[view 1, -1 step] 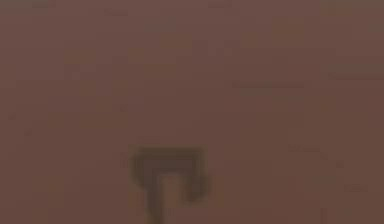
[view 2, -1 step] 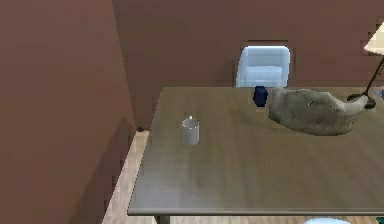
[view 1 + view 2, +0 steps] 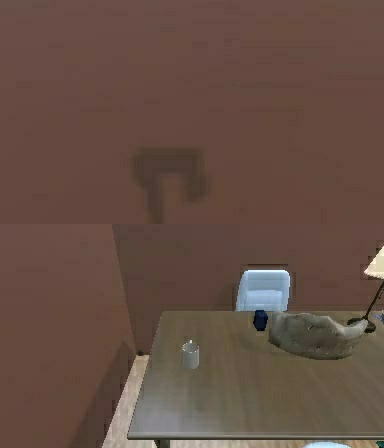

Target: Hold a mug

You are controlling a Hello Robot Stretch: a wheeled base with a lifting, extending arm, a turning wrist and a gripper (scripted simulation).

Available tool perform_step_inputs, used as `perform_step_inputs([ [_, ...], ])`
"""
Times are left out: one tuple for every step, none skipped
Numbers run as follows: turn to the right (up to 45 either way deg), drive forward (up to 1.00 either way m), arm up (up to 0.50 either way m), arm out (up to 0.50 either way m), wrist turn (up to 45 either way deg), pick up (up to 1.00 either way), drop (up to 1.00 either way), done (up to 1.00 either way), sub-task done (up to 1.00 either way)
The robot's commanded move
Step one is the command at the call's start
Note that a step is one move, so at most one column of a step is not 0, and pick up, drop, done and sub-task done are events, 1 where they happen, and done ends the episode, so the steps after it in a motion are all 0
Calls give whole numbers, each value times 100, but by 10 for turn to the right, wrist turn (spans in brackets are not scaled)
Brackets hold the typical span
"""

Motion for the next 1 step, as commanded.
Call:
perform_step_inputs([
  [0,0,36,0,0,0,0,0,0],
])
